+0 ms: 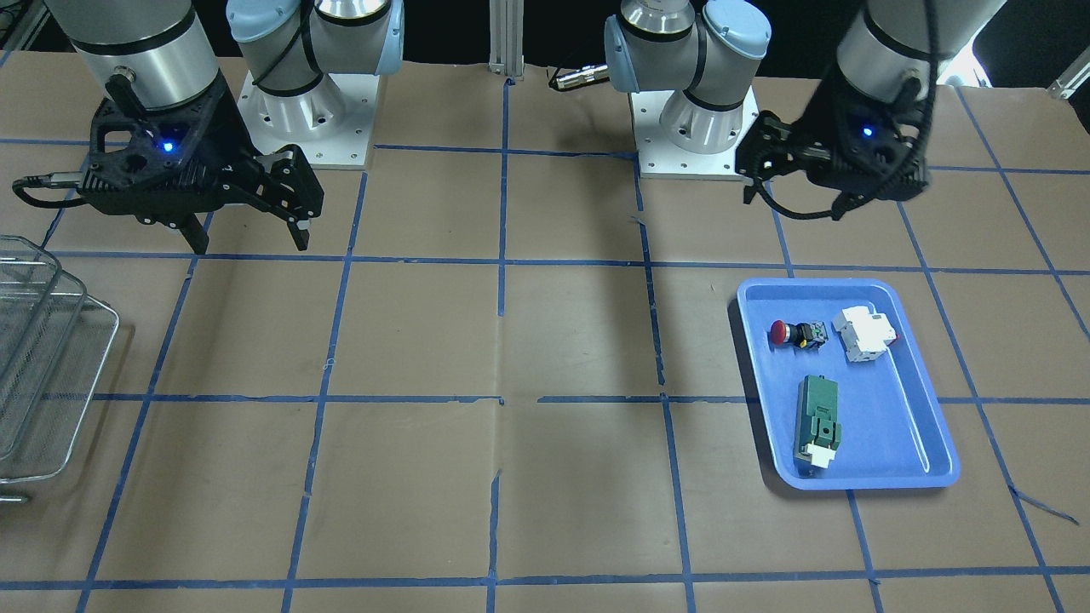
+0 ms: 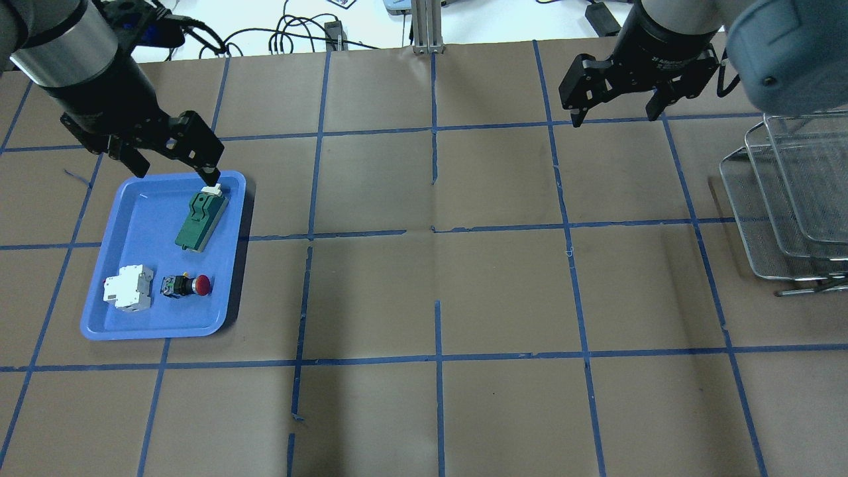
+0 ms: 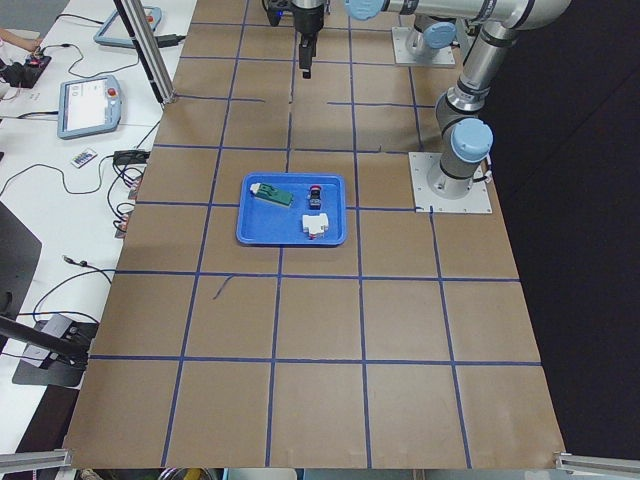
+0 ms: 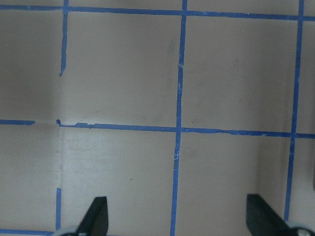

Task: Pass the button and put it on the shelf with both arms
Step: 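Move the left gripper down over the red button in the blue tray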

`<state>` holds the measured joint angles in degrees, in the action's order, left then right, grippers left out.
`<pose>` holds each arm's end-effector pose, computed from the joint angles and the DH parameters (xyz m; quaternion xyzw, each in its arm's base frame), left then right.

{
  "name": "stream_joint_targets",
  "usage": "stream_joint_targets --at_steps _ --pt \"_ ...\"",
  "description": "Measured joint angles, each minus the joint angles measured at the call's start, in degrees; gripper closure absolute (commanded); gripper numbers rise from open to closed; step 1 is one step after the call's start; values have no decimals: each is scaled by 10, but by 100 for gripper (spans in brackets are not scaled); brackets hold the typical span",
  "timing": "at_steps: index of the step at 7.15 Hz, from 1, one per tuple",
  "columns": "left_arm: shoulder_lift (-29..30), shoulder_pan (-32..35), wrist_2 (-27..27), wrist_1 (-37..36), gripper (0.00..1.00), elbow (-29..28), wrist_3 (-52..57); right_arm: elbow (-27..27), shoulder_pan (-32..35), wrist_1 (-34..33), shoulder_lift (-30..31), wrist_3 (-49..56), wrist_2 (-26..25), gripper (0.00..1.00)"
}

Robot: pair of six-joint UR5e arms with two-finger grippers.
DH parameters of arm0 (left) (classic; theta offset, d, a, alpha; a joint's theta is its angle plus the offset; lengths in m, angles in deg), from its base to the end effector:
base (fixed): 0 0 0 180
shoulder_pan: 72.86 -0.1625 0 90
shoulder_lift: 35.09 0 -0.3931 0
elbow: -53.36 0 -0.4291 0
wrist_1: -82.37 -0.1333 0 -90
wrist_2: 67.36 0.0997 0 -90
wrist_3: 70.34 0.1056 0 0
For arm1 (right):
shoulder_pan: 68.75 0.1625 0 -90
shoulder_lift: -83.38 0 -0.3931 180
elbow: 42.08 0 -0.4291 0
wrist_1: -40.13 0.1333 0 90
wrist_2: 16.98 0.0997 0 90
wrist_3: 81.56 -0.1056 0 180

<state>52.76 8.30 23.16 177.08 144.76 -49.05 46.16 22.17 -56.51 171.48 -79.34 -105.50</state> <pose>-0.0529 -0.5208 0.4487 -0.1085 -0.9935 -0.0345 0.0046 0.1449 -0.5509 0.4607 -0.0281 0.9979 -0.0568 0.0123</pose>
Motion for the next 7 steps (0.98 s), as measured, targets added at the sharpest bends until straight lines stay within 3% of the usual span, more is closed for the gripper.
stream_joint_targets --at_steps 4,7 --pt "20 -174 -5 -212 0 192 339 0 0 1 0 -1 3 0" --pt "55 -231 -16 -365 0 298 605 0 0 0 0 -1 3 0"
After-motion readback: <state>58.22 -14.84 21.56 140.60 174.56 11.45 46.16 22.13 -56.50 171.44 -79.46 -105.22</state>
